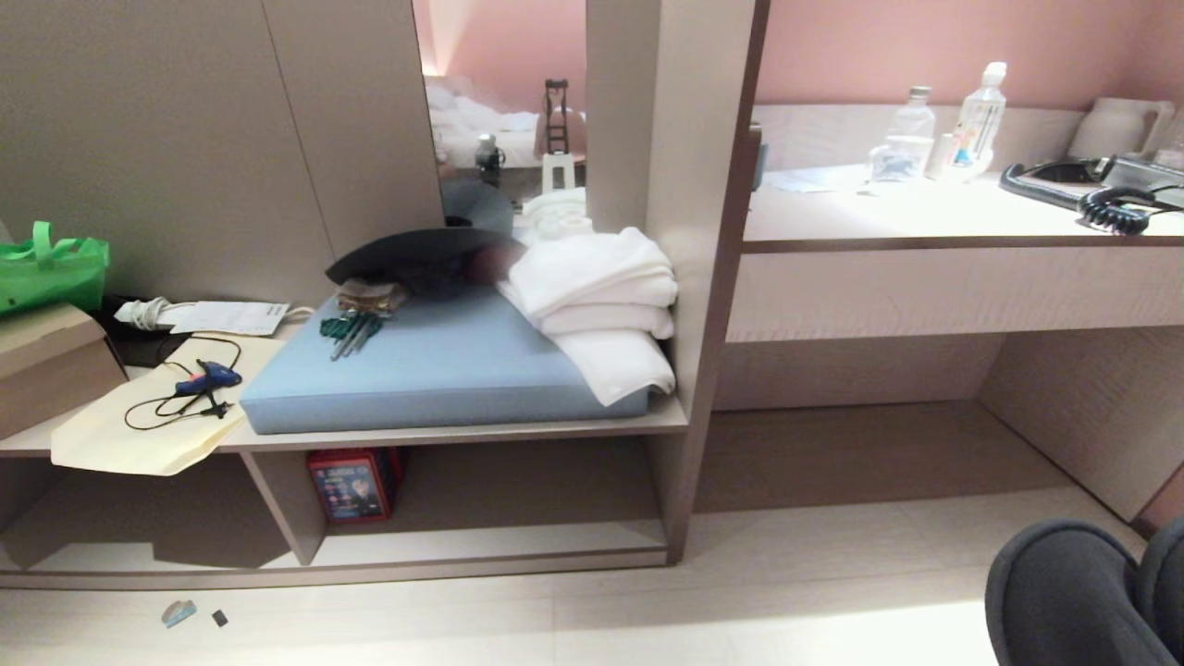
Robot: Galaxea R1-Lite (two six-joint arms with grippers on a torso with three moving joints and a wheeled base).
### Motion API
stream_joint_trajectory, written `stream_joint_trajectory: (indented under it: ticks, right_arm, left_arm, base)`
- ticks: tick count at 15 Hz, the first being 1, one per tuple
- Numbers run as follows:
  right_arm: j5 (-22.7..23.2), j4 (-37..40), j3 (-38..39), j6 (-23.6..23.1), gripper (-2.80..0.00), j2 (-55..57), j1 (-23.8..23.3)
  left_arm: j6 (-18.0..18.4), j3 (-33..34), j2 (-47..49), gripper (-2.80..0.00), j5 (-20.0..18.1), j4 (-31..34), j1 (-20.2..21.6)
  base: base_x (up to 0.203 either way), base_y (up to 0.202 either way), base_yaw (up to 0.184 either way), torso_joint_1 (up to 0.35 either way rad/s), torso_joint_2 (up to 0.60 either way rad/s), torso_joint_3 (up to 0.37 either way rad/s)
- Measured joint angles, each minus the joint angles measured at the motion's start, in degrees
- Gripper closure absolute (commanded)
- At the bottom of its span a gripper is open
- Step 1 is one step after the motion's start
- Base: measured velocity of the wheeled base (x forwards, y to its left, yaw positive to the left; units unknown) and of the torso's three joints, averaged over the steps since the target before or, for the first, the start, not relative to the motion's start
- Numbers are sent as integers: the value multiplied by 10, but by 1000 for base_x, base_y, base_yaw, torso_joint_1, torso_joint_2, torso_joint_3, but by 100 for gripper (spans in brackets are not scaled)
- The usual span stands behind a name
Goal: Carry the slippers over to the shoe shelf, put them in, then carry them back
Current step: Place the slippers on the floor
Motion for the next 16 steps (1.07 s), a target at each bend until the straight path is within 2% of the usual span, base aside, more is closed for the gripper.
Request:
stream_joint_trajectory:
  ticks: [16]
  right_arm:
    - [0,0,0,4,0,0,0]
  left_arm:
    - [-4,0,0,0,1,-1,0]
  base:
    - [0,0,0,3,3,-195]
